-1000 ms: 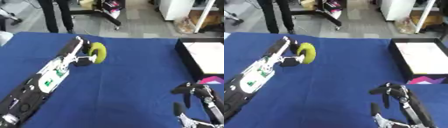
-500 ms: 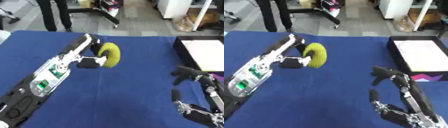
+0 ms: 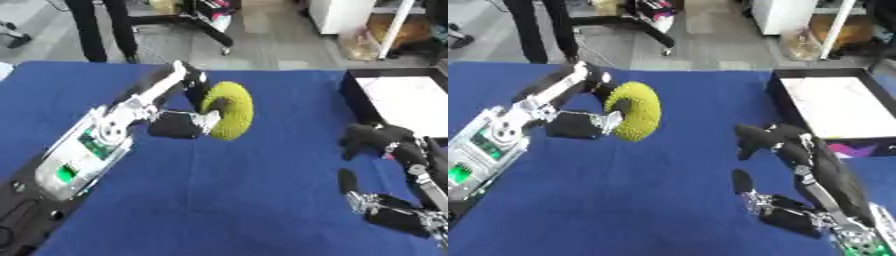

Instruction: Pick up the objects with one hand, pass them to the other hand, and then place them into the box on the other side of the table.

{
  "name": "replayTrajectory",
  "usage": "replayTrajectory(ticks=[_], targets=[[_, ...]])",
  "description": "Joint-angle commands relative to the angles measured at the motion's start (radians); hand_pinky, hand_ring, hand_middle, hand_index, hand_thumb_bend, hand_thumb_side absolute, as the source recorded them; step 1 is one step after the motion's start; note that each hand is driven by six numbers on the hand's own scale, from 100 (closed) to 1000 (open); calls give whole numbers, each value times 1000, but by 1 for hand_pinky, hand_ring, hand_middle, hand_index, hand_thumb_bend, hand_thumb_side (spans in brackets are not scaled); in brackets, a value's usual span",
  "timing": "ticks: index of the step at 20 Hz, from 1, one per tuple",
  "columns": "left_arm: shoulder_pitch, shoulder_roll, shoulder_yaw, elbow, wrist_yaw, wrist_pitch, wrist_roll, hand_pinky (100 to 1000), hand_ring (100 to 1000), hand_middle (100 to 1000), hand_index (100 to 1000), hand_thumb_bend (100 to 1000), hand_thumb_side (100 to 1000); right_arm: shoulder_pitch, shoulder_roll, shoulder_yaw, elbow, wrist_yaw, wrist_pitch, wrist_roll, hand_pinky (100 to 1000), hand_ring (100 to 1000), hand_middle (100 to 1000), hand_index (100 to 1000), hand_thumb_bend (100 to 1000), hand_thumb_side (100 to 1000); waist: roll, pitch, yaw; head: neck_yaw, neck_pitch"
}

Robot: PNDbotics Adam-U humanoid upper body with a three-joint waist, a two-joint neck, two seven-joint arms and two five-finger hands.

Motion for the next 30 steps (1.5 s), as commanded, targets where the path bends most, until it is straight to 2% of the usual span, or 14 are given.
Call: replayTrajectory(ticks=[1, 6, 10, 16, 23, 30], targets=[[-33, 18, -9, -35, 51, -1, -25, 626, 453, 353, 490, 100, 231, -40, -48, 14, -21, 50, -46, -27, 612, 633, 528, 930, 100, 100, 0, -16, 2, -11, 5], [-47, -3, -36, -40, 128, 0, -53, 617, 449, 350, 487, 100, 239, -80, -91, 1, -21, 127, -119, -75, 741, 698, 609, 948, 100, 100, -2, -17, 4, -22, 7], [-62, -13, -47, -44, 193, 8, -54, 617, 450, 349, 487, 100, 240, -95, -103, 1, -21, 192, -142, -109, 788, 722, 649, 956, 133, 100, -3, -16, 6, -28, 10], [-87, -27, -51, -65, 292, 28, -27, 618, 454, 350, 486, 100, 242, -111, -102, 25, -21, 291, -140, -164, 850, 754, 706, 967, 187, 100, -3, -16, 10, -38, 12], [-129, -55, -69, -80, 397, 70, 2, 618, 457, 358, 493, 100, 244, -124, -107, 49, -21, 399, -138, -232, 878, 776, 757, 975, 233, 100, -4, -17, 16, -44, 14], [-160, -75, -102, -88, 474, 109, -14, 619, 460, 361, 496, 100, 248, -143, -120, 55, -21, 495, -129, -296, 927, 826, 837, 984, 308, 100, -5, -17, 18, -43, 16]])
